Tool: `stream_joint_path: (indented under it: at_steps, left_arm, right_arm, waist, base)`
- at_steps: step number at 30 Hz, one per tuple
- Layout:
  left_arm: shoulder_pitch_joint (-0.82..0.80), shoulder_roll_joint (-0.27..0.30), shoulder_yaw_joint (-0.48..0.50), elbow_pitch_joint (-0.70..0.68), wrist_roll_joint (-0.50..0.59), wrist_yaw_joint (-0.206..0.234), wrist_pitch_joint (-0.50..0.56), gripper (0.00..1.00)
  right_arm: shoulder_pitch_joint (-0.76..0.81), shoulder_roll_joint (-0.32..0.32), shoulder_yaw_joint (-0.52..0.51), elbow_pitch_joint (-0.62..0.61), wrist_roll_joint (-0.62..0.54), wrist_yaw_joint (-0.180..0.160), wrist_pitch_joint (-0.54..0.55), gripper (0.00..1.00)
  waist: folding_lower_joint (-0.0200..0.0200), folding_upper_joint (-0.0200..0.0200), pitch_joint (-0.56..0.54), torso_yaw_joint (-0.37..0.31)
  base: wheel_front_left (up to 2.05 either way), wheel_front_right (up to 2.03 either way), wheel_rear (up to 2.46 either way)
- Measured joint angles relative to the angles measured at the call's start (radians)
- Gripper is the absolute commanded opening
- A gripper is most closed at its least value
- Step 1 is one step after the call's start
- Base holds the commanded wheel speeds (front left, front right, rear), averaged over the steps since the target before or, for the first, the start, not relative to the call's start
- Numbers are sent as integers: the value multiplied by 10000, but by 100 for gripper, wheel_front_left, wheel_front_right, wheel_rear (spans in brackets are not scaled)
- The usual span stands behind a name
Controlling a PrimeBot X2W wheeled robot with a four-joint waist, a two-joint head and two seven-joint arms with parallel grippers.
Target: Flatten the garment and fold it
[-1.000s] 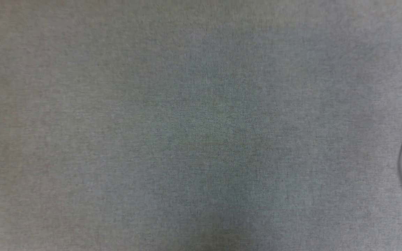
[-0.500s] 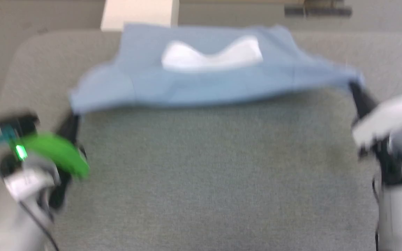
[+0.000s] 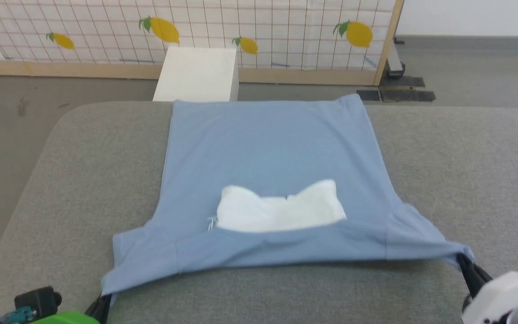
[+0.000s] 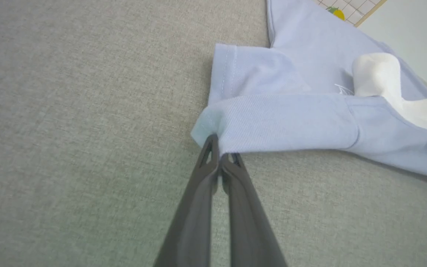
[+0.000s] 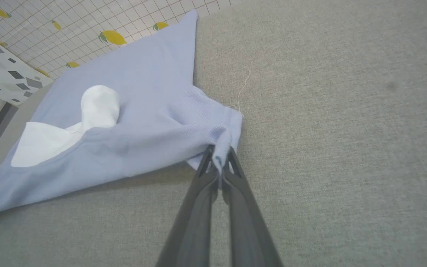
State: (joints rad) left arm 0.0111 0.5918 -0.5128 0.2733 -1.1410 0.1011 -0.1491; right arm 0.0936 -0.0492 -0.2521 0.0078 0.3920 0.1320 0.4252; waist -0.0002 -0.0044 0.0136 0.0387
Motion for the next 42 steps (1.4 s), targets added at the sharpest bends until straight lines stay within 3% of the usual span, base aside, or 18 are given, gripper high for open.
stream_joint_path:
  at_steps: [8,10,13,18,23,31,32,33,34,42]
  left_arm:
    - [592,1160,-334,-1310,531,1557,1060,0]
    - [572,1440,-514,-1609,744,1925,1478,0]
    - [530,1664,-698,-1927,882,2140,2044,0]
    - [247,1756,-671,-2113,953,2228,2280,0]
    - [-89,1718,-504,-2025,940,2071,2127,0]
    - [-381,1379,-472,-1737,936,1808,1827,0]
    - [-381,1365,-474,-1707,936,1799,1814,0]
    - [-380,1350,-479,-1674,932,1797,1804,0]
    - [-375,1337,-479,-1659,930,1787,1749,0]
    - [-197,1313,-410,-1728,830,1891,1638,0]
  right_arm:
    - [913,2,-111,-1373,-82,0,1292,0]
    - [915,-59,176,-1770,-713,0,2077,0]
    - [802,-301,727,-2115,-1492,0,3509,0]
    - [-176,-857,1737,-2046,-2238,0,5923,0]
    - [-865,-1177,2702,-1145,-2339,0,7785,0]
    - [-995,-1336,3296,-146,-2182,0,8537,0]
    - [-998,-1335,3285,-151,-2107,0,8495,27]
    - [-1011,-1338,3260,-176,-2008,0,8378,27]
    - [-1014,-1352,3235,-217,-1896,0,8330,100]
    - [-1075,-1012,1764,-2010,-671,0,7910,100]
  waist:
    - [0,0,-44,-97]
    - [0,0,0,-106]
    - [0,0,78,-165]
    - [1,0,334,-259]
    - [1,0,704,-269]
    - [1,0,1069,-68]
    - [1,0,1071,-61]
    - [1,0,1056,-61]
    - [1,0,1029,-70]
    - [1,0,682,-227]
  base:
    - [0,0,0]
    - [0,0,0]
    - [0,0,0]
    - [0,0,0]
    - [0,0,0]
    - [0,0,0]
    - [0,0,0]
    - [0,0,0]
    - [0,0,0]
    - [0,0,0]
